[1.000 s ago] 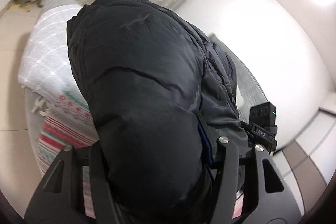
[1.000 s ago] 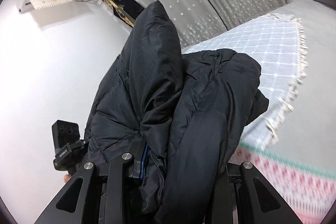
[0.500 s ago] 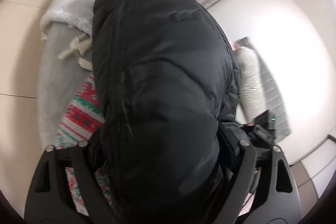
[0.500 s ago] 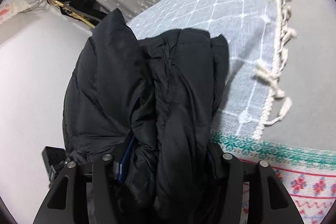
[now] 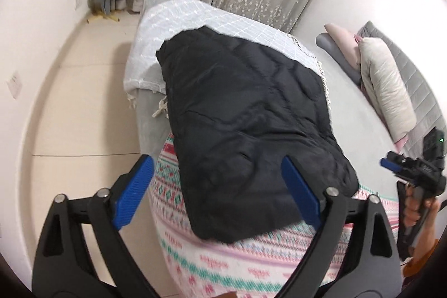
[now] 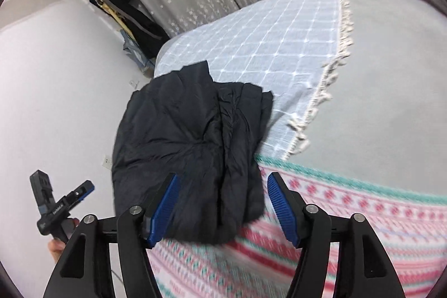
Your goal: Fold large clothes
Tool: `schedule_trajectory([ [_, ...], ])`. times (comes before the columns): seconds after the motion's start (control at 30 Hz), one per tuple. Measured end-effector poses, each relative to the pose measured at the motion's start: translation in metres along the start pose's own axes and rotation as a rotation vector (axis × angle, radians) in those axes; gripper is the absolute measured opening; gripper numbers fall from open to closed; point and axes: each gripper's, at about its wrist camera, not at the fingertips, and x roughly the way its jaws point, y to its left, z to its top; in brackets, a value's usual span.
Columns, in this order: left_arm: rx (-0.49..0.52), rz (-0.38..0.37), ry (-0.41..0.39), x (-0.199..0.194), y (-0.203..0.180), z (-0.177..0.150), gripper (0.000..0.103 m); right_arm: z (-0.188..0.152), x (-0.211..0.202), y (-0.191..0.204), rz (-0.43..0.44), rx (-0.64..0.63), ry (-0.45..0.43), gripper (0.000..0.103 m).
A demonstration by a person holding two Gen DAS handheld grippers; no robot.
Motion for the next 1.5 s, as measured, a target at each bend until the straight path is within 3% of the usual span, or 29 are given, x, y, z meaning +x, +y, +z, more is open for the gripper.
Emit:
schedule_trajectory([
  [0.2, 0.063, 0.037, -0.015, -0.056, -0.045, -0.030, 0.099, -0.024, -0.091, 0.004, -0.018, 0.017, -0.036, 0.074],
  [0.37, 0.132, 0.114, -0.004, -0.097, -0.090, -0.066, 0.099, -0.059, -0.154, 0.003, -0.052, 0.010, -0.074, 0.078],
  [0.47, 0.169, 0.149, 0.010, -0.121, -0.116, -0.093, 0.100, -0.079, -0.182, 0.006, -0.102, -0.012, -0.091, 0.081],
  [0.63, 0.119, 0.160, 0.004, -0.158, -0.142, -0.134, 0.100, -0.126, -0.222, 0.030, -0.250, -0.128, -0.141, 0.087],
  [0.7, 0.105, 0.206, -0.008, -0.164, -0.151, -0.147, 0.102, -0.143, -0.228, 0.042, -0.305, -0.156, -0.168, 0.090],
  [0.77, 0.122, 0.270, -0.027, -0.162, -0.163, -0.161, 0.102, -0.159, -0.229, 0.055, -0.327, -0.188, -0.183, 0.092],
  [0.87, 0.120, 0.297, -0.013, -0.153, -0.168, -0.173, 0.102, -0.180, -0.221, 0.072, -0.308, -0.216, -0.182, 0.092],
  [1.03, 0.133, 0.392, -0.034, -0.141, -0.166, -0.184, 0.102, -0.199, -0.198, 0.089, -0.377, -0.286, -0.188, 0.092],
  [1.33, 0.031, 0.363, 0.010, -0.111, -0.131, -0.181, 0.102, -0.197, -0.141, 0.096, -0.398, -0.292, -0.176, 0.092],
  [1.5, -0.007, 0.388, 0.029, -0.098, -0.112, -0.179, 0.102, -0.201, -0.113, 0.104, -0.398, -0.331, -0.153, 0.092],
])
